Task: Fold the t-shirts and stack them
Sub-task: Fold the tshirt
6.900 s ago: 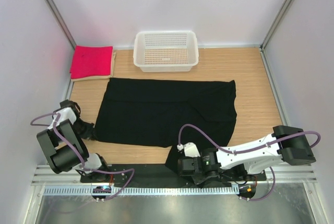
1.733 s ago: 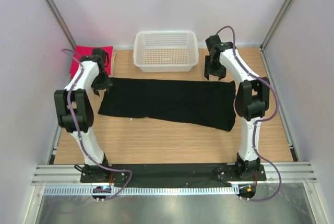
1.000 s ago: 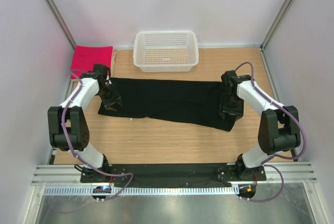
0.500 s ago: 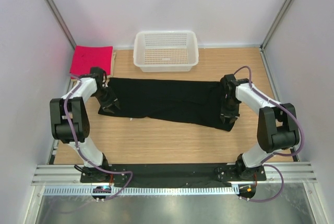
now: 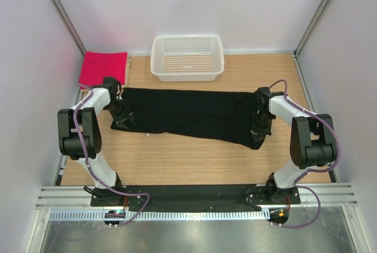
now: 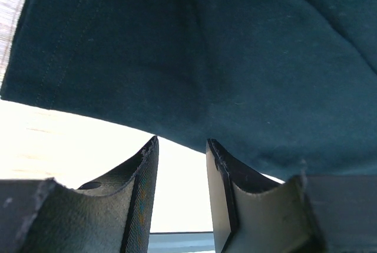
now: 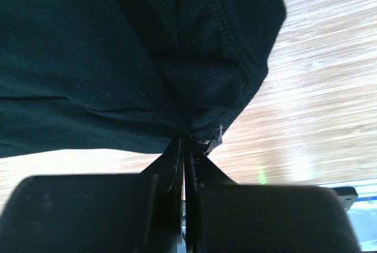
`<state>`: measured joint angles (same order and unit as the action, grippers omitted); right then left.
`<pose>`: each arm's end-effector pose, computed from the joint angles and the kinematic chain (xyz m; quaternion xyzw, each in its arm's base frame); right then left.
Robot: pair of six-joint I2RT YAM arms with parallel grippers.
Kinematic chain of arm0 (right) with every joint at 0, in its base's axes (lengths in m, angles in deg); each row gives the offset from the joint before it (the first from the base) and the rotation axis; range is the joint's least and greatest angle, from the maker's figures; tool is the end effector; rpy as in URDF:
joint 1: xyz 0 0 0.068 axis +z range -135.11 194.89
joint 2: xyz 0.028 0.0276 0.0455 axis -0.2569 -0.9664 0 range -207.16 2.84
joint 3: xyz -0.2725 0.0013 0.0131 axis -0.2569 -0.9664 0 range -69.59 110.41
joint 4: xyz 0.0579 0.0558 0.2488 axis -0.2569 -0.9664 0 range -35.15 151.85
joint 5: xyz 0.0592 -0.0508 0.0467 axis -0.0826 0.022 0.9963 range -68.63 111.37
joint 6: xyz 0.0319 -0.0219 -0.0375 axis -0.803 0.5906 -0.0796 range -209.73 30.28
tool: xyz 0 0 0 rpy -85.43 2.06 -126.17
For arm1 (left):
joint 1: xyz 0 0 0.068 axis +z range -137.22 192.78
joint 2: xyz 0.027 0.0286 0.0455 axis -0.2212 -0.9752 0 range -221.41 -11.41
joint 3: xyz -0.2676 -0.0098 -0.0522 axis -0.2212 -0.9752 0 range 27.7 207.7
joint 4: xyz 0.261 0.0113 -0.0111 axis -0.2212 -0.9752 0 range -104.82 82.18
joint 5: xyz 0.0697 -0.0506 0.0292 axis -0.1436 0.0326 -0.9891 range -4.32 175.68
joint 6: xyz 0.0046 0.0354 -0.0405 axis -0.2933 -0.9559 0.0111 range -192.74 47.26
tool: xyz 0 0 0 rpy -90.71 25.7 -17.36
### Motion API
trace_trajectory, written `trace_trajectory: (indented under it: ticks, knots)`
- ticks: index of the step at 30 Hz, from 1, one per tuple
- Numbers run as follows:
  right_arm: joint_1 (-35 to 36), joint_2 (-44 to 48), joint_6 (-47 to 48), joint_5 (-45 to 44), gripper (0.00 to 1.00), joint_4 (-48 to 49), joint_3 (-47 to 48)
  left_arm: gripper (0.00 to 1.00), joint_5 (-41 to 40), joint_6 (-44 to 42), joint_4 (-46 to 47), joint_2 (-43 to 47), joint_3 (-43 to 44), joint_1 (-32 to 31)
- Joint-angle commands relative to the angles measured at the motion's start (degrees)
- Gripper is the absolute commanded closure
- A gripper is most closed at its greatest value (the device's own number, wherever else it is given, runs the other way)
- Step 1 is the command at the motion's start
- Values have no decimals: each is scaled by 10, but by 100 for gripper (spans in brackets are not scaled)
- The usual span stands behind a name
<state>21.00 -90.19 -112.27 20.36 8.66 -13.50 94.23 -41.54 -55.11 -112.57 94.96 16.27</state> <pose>0.2642 0.0277 0.1683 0.1429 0.9897 -0.0089 0.0011 0.3244 0.0144 0.1777 -0.2910 0.9508 -0.0905 0.0566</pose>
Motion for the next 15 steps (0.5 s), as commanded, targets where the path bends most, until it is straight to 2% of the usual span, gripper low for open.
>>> trace_trajectory:
  ticks: [1,4,15]
  knots:
    - [-20,9,-16,19,99,9,-3,61,-15,-4,12,-5,-5,4]
    - [-35,19,-22,-34,99,-24,-4,61,-21,-5,11,-10,-2,5]
    - [-52,33,-44,-82,99,-91,-16,62,-41,-17,0,18,-7,5]
